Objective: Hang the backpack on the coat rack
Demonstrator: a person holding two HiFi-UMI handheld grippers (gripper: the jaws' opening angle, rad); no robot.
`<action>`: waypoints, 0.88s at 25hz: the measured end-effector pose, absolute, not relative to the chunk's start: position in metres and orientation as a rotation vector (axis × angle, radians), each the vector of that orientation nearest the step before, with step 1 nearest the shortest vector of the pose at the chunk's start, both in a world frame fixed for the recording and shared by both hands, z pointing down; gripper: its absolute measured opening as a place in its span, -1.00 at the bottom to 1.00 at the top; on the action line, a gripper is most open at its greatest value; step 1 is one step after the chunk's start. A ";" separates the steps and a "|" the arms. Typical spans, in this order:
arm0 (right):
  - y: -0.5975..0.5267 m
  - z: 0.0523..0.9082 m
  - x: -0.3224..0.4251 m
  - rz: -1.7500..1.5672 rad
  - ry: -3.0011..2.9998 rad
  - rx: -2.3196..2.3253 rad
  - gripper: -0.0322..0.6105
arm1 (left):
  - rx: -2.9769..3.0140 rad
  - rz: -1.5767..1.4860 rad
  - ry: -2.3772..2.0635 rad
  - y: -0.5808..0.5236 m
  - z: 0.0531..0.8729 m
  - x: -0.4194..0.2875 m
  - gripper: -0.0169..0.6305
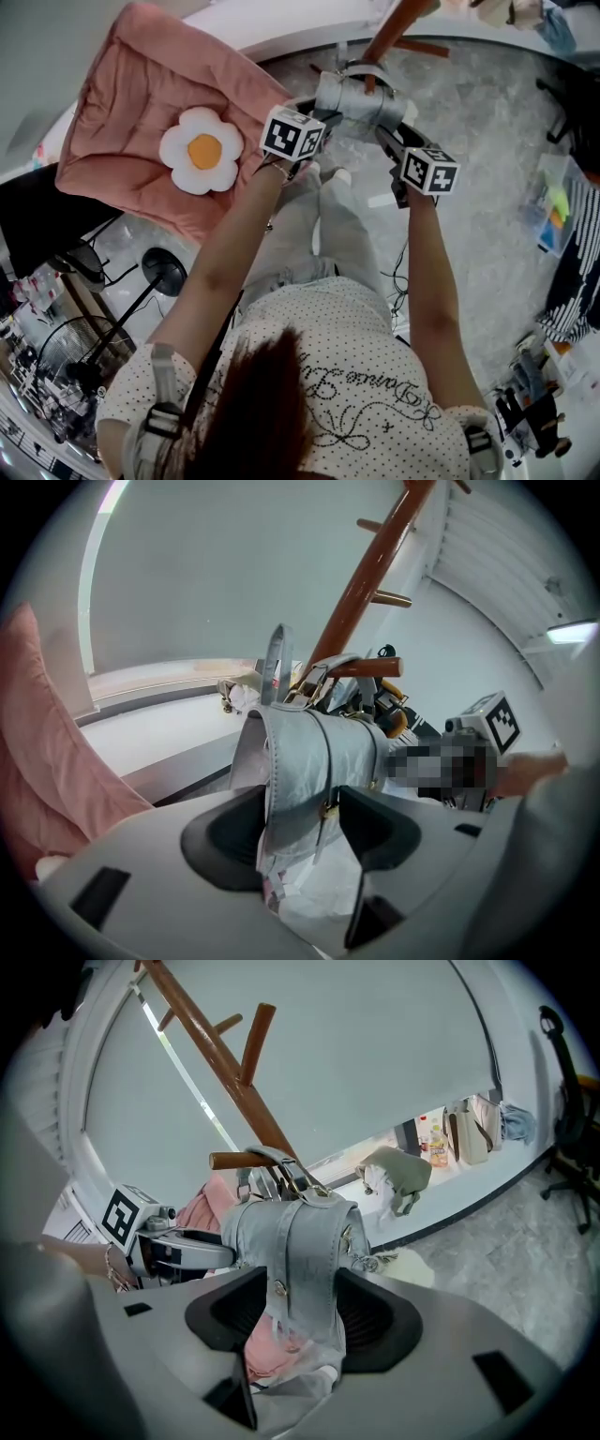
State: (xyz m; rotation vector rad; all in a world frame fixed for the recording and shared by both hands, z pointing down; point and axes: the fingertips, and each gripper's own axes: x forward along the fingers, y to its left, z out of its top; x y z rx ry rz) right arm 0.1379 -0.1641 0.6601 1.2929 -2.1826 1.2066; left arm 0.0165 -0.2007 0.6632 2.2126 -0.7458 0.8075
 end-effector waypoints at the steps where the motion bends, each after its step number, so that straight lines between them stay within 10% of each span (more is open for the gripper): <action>1: -0.164 0.661 0.138 1.204 -2.180 1.293 -0.14 | 2.204 0.806 -0.750 -0.200 0.665 0.015 -0.22; 22: -0.143 0.651 0.150 1.147 -2.138 1.338 -0.20 | 2.181 0.809 -0.804 -0.179 0.664 -0.016 -0.22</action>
